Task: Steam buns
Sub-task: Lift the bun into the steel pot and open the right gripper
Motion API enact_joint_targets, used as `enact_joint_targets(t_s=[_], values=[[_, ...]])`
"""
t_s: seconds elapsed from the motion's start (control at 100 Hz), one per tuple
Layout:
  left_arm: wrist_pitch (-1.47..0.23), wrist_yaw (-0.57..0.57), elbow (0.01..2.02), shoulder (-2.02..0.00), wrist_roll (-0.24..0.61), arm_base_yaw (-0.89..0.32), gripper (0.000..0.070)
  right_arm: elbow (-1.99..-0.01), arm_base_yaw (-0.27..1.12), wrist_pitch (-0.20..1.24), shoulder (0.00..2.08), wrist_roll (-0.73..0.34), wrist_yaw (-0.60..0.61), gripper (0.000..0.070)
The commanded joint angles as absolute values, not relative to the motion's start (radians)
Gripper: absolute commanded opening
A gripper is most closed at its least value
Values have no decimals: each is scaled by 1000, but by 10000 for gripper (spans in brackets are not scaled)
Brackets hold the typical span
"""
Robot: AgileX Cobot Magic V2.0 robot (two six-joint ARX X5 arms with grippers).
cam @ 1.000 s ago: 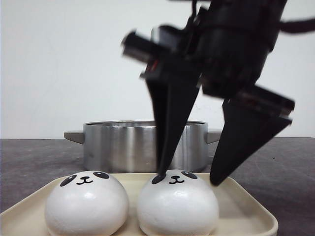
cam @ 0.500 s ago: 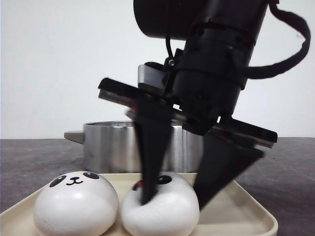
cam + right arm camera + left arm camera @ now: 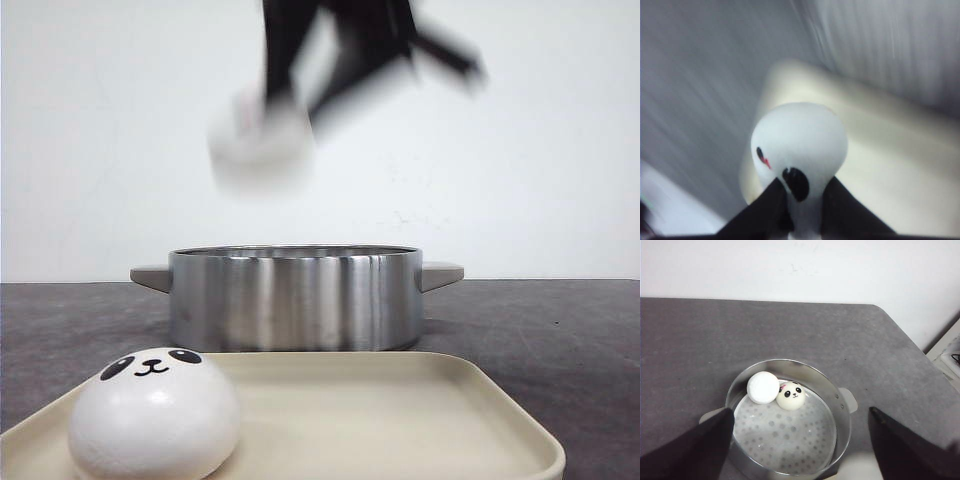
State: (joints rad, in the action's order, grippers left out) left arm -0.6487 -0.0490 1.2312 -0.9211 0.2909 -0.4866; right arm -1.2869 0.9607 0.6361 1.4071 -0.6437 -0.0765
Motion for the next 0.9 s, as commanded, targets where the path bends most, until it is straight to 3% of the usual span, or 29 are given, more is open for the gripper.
enact_joint_targets(t_s=[0.0,0.29,0.58,0.63,0.71,0.74,0.89], values=[[-632,-44,1251,-926,273,-492,512,-1322,917,649,1443,-534,-133,7],[-633,-44,1251,-927,271,-492,512,-1349,686,564,1620,-429,-17,7],[-641,-44,1251,-928,269,-492,512,-1349,612,470,1776,-426,138,18],[-645,-44,1251,-928,269,-492,512,-1349,611,466,1788,-426,139,91],[-659,-39,1251,-928,270,-492,512,-1349,611,465,1802,-426,138,339],[-667,-29,1251,-928,270,-492,512,-1349,611,465,1805,-426,139,401],[-715,3,1251,-928,270,-492,512,-1349,611,472,1806,-418,138,419]])
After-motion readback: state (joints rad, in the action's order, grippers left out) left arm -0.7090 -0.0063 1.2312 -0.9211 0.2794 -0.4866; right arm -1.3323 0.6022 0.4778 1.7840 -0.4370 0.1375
